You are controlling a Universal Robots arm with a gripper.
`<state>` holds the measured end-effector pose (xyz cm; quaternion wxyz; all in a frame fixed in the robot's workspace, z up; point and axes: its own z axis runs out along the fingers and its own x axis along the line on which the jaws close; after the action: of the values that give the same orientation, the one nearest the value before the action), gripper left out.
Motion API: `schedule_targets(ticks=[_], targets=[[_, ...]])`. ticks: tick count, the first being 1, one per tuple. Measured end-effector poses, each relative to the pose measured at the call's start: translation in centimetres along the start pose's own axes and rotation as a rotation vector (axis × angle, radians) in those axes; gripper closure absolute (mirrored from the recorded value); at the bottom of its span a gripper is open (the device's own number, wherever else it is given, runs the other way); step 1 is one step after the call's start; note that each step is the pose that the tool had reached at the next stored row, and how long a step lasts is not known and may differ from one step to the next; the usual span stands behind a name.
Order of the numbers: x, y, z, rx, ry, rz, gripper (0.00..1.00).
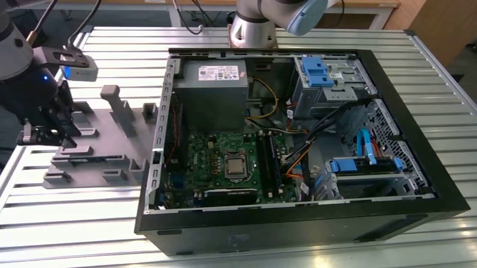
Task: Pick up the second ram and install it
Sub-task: 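Pick up the second ram and move it above second insertion slot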
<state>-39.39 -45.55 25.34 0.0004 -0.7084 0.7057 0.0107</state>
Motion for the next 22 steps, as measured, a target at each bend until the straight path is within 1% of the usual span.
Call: schedule_targets(ticks=[8,9,10,16,20,21,22], targets=[[0.28,-0.02,1.45,0.0006,0.0001,0.000,0.67],[0.38,-0.03,1.82,0.0010,0.0000,0.000,0.67],[0.41,-0.02,2.00,0.0014,0.0000,0.000,0.67],[0.41,-0.03,2.01,0.0015,0.0007,0.000,0.67],[0.43,-0.03,2.44,0.0017,0.0006,0.000,0.65],[0.43,-0.03,2.62,0.0017,0.0007,0.000,0.59],[0.44,-0.04,2.81,0.0019,0.0006,0.000,0.59]])
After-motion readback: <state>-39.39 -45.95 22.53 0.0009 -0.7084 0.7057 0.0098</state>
